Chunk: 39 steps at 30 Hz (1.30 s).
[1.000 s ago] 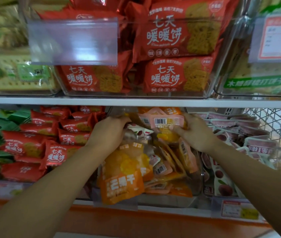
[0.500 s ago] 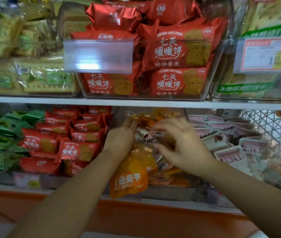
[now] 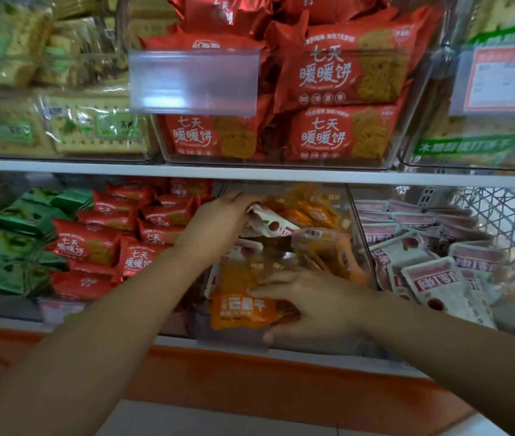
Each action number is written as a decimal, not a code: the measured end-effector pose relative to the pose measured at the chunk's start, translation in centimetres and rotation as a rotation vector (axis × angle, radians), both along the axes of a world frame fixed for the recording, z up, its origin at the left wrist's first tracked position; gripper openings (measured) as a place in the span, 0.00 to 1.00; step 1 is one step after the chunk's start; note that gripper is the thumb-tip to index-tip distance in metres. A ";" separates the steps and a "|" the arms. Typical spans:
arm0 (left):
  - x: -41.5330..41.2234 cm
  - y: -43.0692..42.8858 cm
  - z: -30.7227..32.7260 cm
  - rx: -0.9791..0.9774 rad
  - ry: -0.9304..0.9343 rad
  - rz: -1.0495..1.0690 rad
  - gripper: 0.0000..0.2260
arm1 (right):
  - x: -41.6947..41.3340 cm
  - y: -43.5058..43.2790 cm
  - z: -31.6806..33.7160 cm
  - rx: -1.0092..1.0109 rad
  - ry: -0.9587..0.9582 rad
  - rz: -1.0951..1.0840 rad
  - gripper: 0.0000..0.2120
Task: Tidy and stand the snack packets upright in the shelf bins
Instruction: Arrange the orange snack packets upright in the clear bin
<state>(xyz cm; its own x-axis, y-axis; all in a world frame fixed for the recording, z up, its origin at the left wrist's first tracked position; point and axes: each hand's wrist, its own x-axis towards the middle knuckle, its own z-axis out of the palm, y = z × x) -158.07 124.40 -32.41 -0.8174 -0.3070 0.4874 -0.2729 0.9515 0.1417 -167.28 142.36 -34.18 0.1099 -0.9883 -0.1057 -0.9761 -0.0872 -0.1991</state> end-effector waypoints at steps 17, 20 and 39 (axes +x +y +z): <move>7.1 8.5 2.1 0.105 0.403 -0.357 0.15 | -0.6 6.8 2.9 -0.684 -0.516 -0.328 0.24; 3.1 12.0 2.3 0.106 0.405 -0.450 0.14 | -1.8 9.8 3.1 -0.731 -0.450 -0.297 0.24; -4.3 15.5 1.5 0.115 -0.149 -0.202 0.14 | -11.4 19.3 -0.1 -0.111 -0.087 -0.741 0.33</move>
